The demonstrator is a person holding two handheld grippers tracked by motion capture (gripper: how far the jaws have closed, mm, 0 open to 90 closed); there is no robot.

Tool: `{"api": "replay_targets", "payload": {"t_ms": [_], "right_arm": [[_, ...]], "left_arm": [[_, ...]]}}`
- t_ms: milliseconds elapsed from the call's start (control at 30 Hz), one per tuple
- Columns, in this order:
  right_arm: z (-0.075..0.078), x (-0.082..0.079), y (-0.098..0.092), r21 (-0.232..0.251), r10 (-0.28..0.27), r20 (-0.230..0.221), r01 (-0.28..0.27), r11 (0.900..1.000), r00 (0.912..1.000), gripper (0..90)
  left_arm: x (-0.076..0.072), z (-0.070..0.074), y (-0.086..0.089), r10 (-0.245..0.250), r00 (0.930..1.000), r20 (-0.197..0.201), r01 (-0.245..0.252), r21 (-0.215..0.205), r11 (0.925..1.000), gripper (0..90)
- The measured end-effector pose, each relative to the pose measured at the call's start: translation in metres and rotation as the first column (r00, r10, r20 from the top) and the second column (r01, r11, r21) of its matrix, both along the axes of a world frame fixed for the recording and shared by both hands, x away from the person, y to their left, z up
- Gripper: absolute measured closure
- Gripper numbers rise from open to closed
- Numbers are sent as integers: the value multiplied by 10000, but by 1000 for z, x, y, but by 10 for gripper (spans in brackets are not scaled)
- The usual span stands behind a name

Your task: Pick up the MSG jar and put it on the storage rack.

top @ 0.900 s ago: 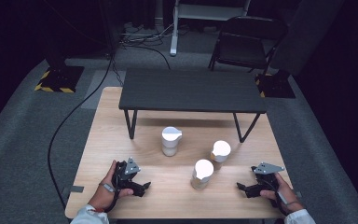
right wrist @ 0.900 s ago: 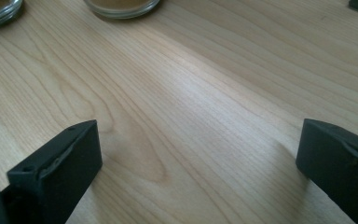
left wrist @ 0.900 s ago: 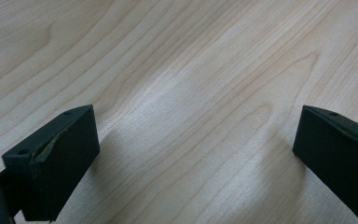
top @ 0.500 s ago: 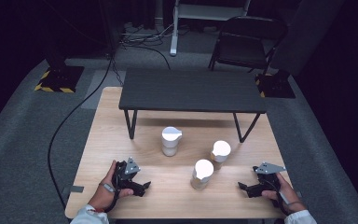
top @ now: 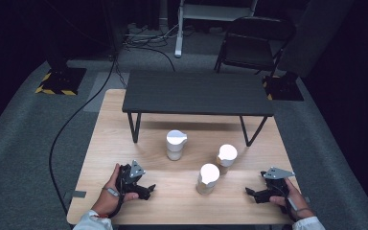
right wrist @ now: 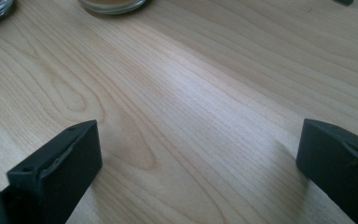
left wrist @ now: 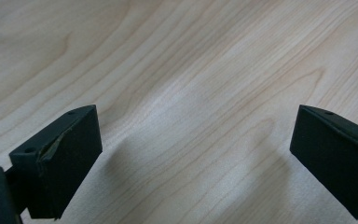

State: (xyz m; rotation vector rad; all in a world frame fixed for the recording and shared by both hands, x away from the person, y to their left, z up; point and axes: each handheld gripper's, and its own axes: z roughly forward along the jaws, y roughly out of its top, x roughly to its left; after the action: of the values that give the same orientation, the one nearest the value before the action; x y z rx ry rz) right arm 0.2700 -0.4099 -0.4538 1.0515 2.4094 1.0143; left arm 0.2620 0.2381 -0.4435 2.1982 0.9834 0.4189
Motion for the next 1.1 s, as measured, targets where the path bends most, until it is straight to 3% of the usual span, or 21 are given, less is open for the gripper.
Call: {"api": "replay_targets", "payload": {"t_ms": [400,1100], "right_arm": [[0,0,0,4,-19,3,19,10000,10000,0],[0,0,0,8,-18,4,18,10000,10000,0]], "left_arm": [[-13,9,8,203,9975,679,-164,-573,9982,18],[-26,14,10,347,9901,1357,-221,-927,9954,17]]}}
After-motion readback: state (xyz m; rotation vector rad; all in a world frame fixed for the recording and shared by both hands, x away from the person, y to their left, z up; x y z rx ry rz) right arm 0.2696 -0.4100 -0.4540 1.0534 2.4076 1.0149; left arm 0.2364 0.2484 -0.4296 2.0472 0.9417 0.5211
